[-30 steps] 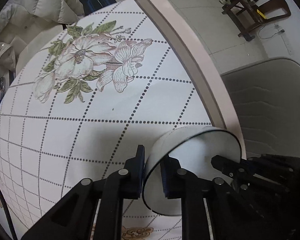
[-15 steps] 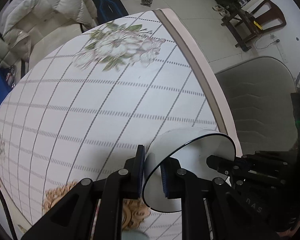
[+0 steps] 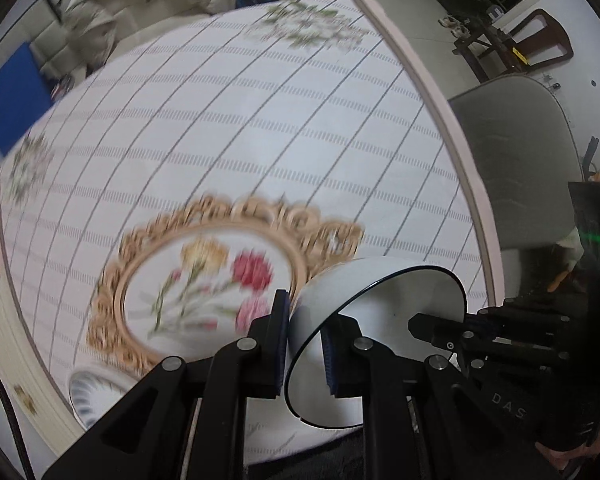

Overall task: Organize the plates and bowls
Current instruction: 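Carry the plain white bowl with both tools over the bowl stack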

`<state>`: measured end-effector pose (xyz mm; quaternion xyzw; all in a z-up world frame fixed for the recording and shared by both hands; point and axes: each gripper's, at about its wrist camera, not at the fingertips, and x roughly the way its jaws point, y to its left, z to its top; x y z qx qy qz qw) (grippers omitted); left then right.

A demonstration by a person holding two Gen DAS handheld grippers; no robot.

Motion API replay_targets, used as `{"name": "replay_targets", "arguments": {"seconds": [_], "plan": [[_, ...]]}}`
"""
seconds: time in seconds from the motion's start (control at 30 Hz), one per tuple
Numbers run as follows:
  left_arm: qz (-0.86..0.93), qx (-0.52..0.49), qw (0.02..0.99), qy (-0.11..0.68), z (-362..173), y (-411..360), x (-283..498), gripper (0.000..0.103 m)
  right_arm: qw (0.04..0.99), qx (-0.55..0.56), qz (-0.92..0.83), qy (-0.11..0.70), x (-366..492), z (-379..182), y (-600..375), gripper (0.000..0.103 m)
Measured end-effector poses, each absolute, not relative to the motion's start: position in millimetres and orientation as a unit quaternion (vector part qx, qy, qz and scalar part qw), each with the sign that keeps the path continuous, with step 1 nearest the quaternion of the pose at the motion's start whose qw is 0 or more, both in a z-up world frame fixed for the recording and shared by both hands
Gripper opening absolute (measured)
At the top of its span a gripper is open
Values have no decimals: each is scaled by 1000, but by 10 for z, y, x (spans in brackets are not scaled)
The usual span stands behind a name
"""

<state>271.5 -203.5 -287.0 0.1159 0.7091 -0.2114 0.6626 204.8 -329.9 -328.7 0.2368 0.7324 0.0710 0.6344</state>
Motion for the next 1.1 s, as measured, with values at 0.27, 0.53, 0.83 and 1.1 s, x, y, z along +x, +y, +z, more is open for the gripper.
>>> {"name": "replay_targets", "arguments": {"seconds": [0.27, 0.53, 0.83, 1.1], "plan": [[-187, 93, 648, 732, -3055, -1532, 2330, 12, 611, 211, 87, 758, 1734, -3474, -2787, 7], [-172, 81, 635, 749, -3350, -1361, 2259, 12, 597, 182, 81, 777, 1773, -3729, -2599, 7], [-164, 83, 629, 756, -3492, -1322, 2265, 12, 588, 161, 82, 788, 1822, -3858, -2525, 8], [-157, 80, 627, 759, -3572, -1286, 2255, 12, 583, 148, 78, 795, 1918, -3857, -2489, 10]]}}
